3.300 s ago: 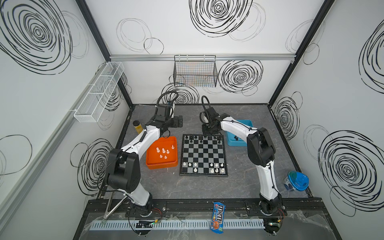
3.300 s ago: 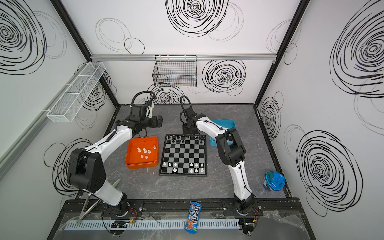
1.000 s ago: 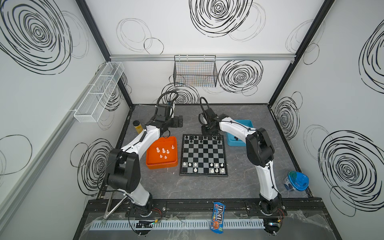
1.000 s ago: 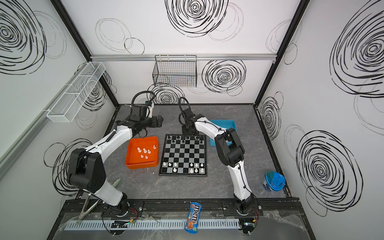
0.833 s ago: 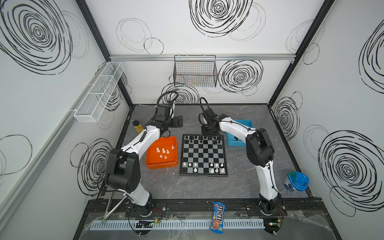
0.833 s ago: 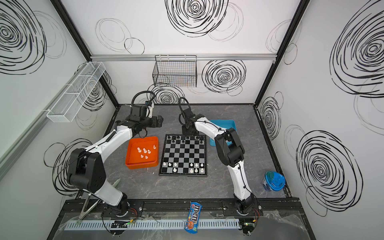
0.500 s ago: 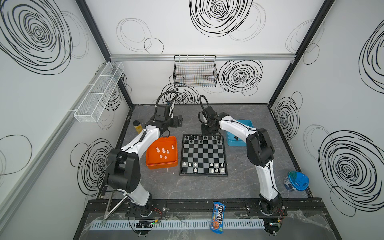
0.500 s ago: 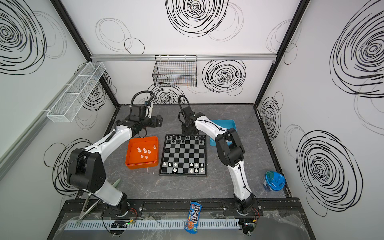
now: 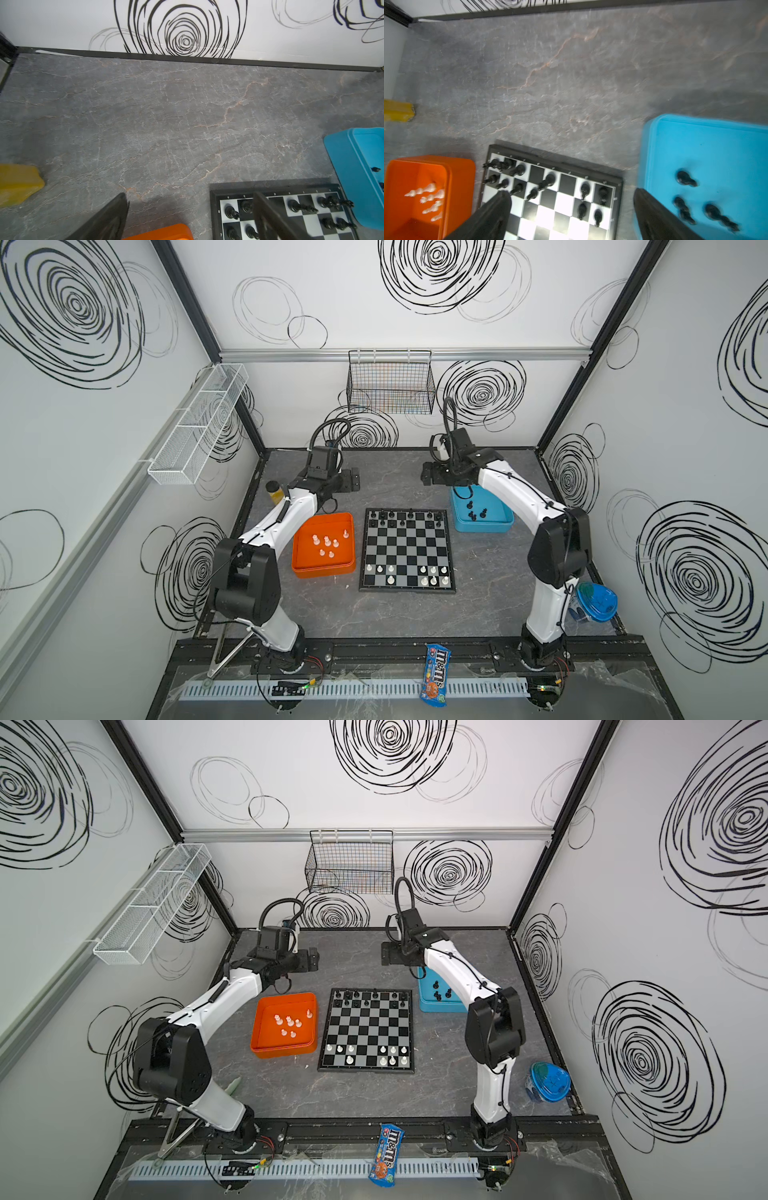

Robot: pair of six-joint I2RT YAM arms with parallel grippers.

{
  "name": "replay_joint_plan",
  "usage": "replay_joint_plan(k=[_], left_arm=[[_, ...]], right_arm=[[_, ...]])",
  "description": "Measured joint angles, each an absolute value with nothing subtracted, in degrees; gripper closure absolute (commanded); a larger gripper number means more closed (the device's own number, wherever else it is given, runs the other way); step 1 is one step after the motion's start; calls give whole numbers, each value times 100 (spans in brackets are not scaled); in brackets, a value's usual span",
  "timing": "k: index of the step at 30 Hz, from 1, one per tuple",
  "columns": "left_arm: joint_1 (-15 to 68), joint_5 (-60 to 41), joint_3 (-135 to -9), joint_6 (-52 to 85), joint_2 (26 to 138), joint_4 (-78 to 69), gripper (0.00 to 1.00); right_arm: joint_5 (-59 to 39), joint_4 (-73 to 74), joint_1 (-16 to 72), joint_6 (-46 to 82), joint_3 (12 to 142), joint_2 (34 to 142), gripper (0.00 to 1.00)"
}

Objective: Set up the chess pieces on the board
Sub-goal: 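Move the right gripper over the cyan tray while the left lowers toward white pieces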

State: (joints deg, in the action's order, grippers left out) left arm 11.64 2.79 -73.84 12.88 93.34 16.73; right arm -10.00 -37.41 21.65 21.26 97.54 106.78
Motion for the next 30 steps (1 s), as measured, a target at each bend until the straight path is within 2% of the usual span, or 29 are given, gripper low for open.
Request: replay_joint_plan(k=[9, 18, 21, 30], left_arm=[[1190, 755, -7426, 1678, 9233, 2408, 4], [1190, 880, -7137, 1879, 8742, 3186, 4], [1190, 860, -6836, 1918, 8547, 3317, 0], [1190, 733, -6066, 2043, 8479, 3522, 12]], right_arm=[[-1358, -3004, 1588, 1879, 7970, 9904, 0], [-1544, -2561, 1507, 1601, 7319, 9810, 0], [-1592, -2453, 1490, 1549, 7225, 9786, 0], [-1643, -2281, 1385, 1472, 7085, 9730, 0]])
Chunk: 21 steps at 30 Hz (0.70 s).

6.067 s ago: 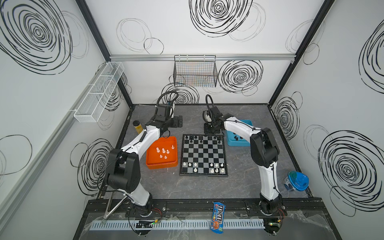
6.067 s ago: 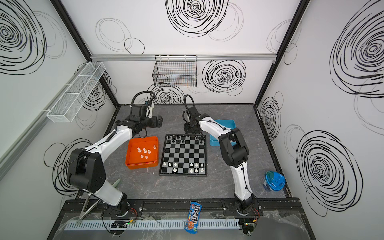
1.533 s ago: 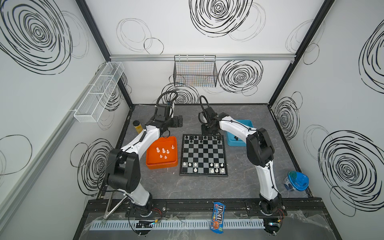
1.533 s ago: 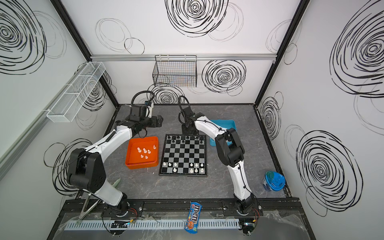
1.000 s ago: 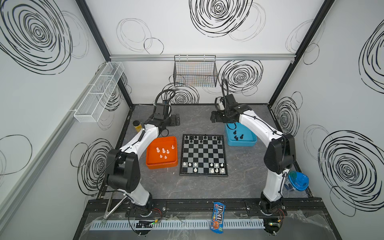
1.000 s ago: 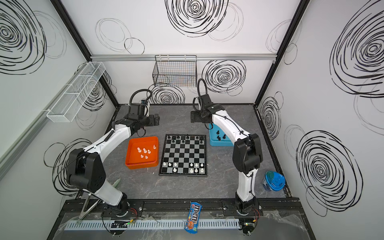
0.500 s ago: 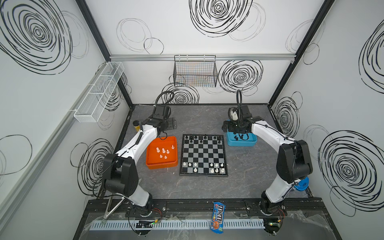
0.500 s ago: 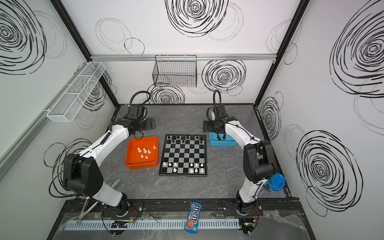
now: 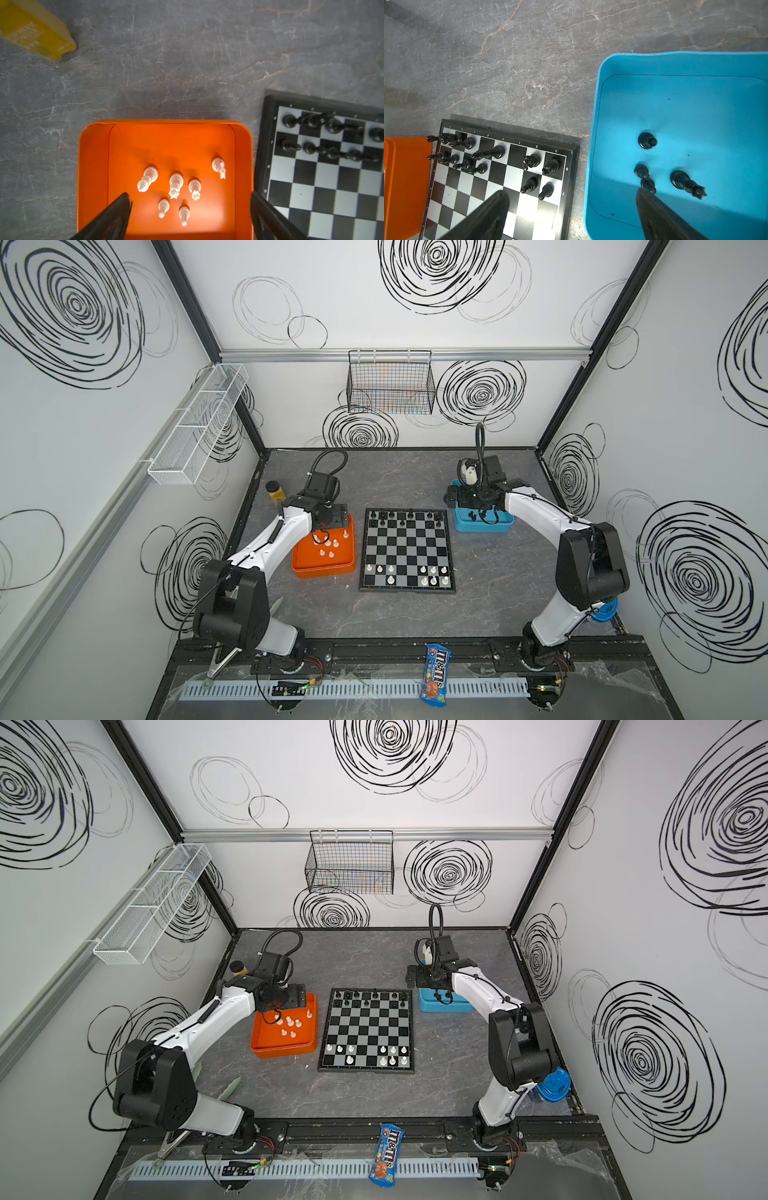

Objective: Set up the chess pieces on the board
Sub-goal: 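Move the right gripper over the cyan tray while the left lowers toward white pieces, then lower the left gripper into the orange tray and grasp a white pawn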

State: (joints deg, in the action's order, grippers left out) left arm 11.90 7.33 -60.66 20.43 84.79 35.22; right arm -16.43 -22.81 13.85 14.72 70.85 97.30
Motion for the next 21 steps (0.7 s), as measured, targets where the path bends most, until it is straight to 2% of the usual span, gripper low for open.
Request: replay_joint_plan(k=[9, 21], left_arm=[[1116, 768, -5999, 2071, 8479, 3616, 15], [137, 692, -5859, 2086, 8479, 3616, 19]], right_arm=[[-1754, -2193, 1288, 1433, 7072, 9727, 0], [-1811, -2147, 1267, 1424, 7017, 9727, 0]])
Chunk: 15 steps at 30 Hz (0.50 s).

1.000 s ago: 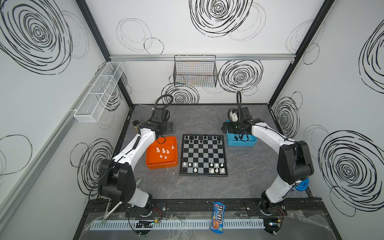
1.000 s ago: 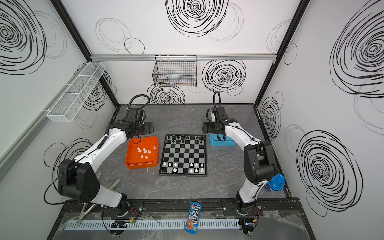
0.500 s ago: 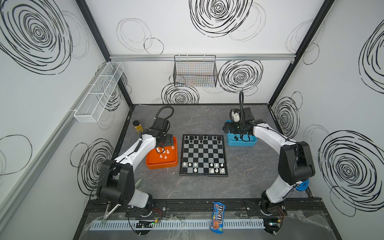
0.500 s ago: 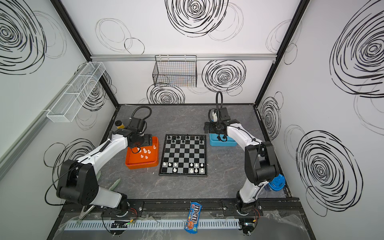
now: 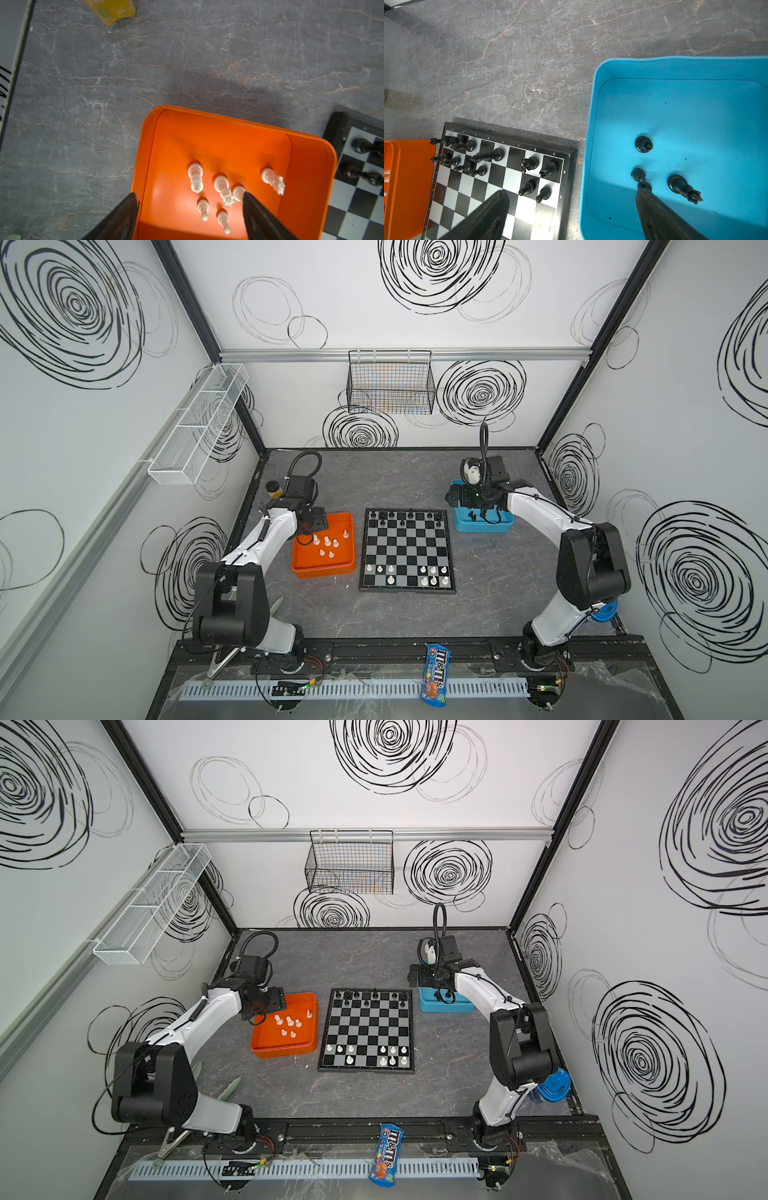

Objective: Set up the chess pieces on the board
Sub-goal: 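Lower the left gripper into the orange tray and grasp a white pawn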

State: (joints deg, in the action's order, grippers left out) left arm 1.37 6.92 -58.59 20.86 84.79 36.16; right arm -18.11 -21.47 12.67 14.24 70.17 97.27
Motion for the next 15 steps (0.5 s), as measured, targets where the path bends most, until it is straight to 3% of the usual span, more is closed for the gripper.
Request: replay_joint_plan(k=[15], left_arm=[[121, 596, -5577, 2176, 8759, 3406, 33]], right_arm=[[-1837, -2102, 1258, 1404, 6963, 9727, 0]])
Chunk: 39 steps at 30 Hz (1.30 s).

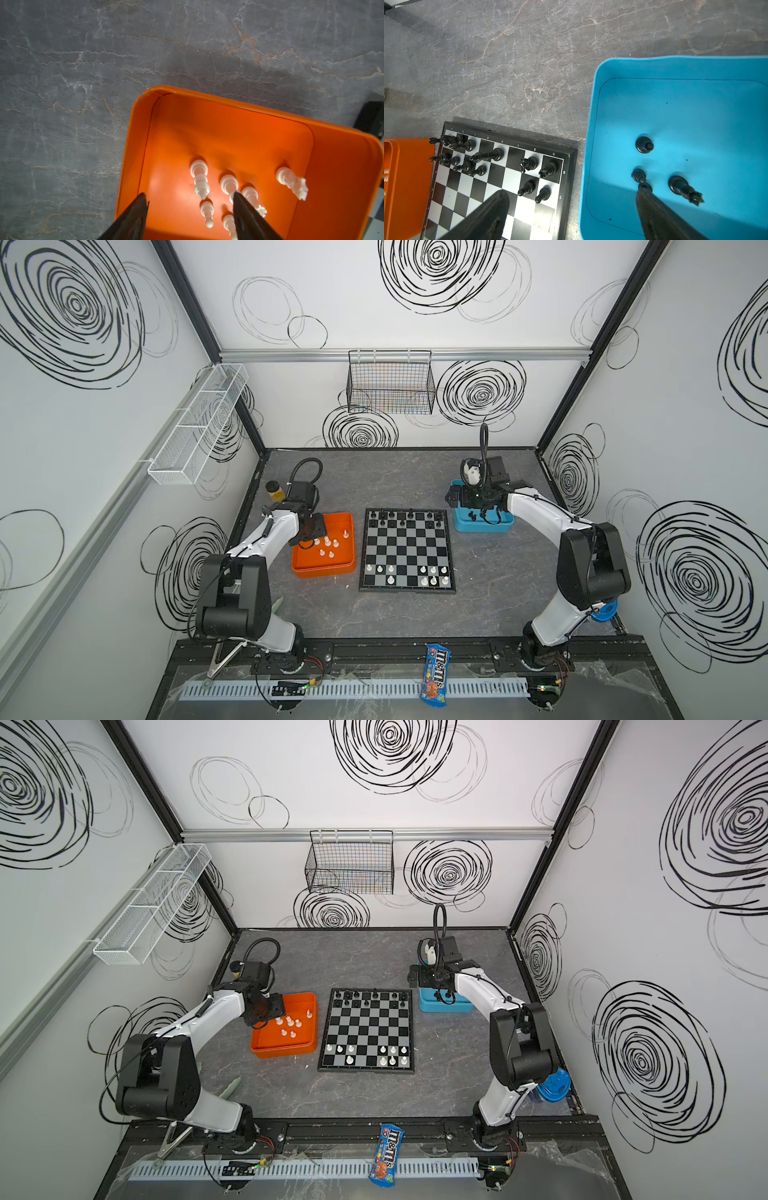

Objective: Set up the chess pieces on the board
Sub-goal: 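Lower the left gripper into the orange tray and grasp a white pawn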

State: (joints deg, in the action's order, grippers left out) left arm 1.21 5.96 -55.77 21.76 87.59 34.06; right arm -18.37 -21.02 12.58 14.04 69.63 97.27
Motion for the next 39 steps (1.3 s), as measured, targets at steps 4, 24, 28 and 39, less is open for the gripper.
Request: replay_joint_plan(k=[4, 24, 28, 39], left_arm=[[121, 596, -5572, 2185, 8877, 3295, 37], [156, 604, -5583, 2196, 9303, 3096, 55], [189, 613, -5594, 2193, 9351, 3085, 59], [215, 650, -5695, 2191, 9428, 3006, 67]], right_arm=[[-1852, -2102, 1245, 1389, 6958, 9727, 0], [-1870, -2102, 1229, 1367, 6958, 9730, 0], [-1872, -2102, 1229, 1367, 6958, 9732, 0], [-1890, -2095, 1229, 1367, 6958, 9736, 0]])
